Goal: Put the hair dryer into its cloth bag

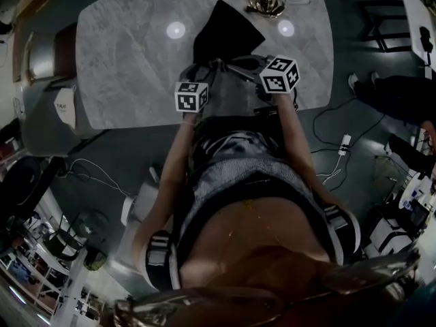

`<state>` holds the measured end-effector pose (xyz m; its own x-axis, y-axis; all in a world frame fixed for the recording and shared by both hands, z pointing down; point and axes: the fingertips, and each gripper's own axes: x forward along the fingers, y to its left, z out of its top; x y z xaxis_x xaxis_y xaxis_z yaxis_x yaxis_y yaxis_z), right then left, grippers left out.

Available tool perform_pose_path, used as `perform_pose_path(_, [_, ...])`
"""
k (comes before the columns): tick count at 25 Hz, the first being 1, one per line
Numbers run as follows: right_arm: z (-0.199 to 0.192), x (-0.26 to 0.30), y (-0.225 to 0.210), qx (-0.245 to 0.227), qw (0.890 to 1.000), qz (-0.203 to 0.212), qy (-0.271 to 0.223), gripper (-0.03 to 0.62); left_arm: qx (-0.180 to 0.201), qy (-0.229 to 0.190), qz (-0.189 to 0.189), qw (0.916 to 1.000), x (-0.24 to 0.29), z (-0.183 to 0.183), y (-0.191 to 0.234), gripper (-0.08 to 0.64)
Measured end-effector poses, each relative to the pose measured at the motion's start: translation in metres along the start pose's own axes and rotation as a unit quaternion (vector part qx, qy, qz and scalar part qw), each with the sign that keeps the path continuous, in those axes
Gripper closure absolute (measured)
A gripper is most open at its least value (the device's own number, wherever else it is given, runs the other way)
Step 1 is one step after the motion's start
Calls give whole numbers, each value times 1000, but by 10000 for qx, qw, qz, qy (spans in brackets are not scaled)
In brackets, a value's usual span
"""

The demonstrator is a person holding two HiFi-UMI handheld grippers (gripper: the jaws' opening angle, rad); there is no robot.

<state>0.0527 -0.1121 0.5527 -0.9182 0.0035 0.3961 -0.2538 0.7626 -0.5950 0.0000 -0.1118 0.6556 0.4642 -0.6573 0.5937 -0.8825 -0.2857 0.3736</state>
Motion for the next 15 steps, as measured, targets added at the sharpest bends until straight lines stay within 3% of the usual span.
perform_pose_path(3, [7,-3,-6,191,9997,-39,-166,522,1000,-316,686,9921,-17,12,6,347])
perform_pose_path(5, [8,-3,-6,224,9995,-34,-198,522,1709,-453,1171,9773,-19,19,8,347])
perform_pose_path(7, [9,-4,-4,209,9996,-3,-197,522,2219,-325,1369,9649,-8,21,5,347])
perform_pose_path(15, [5,-7,-1,166,9996,29,-205,522,2294,16,1945,9537,39,33,32,319])
